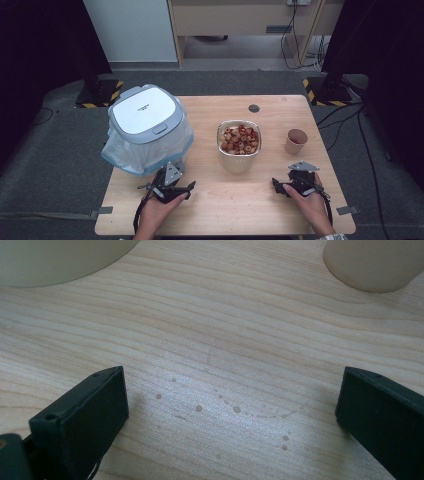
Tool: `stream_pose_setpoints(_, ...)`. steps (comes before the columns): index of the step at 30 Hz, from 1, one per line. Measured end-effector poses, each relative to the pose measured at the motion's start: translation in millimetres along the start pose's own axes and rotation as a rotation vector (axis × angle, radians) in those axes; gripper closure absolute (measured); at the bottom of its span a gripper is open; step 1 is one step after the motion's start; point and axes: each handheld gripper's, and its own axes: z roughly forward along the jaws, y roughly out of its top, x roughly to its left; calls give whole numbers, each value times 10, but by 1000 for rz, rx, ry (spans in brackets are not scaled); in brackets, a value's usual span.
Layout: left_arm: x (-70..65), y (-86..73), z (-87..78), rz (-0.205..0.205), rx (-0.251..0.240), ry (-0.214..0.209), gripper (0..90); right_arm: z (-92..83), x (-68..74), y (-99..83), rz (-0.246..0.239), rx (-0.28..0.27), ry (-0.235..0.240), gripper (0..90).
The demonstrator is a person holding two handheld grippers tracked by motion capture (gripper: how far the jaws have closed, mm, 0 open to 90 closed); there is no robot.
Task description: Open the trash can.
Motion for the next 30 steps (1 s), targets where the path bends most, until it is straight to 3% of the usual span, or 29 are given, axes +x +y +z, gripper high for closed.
stream_pose_setpoints(3, 4, 1, -9, 0, -9, -3, 300, -2, 3, 0, 1, 2, 4, 10)
stream_pose_setpoints(10, 13, -1, -29, 14, 25, 2, 449, -4, 15, -4, -19, 1, 17, 13)
stream_pose_setpoints(12, 43, -2, -53, 20, 36, 16, 556, -6, 18, -5, -27, 0, 22, 14)
stream_pose_setpoints(18, 144, -10, -78, 18, 45, 49, 747, -7, 17, -5, -29, 0, 28, 15)
stream_pose_setpoints(23, 221, 6, -43, 23, 56, 72, 844, -7, 17, -5, -29, 0, 28, 15)
stream_pose_setpoints(30, 317, -8, -20, 16, 62, 98, 892, -12, 27, -11, -28, -1, 30, 17)
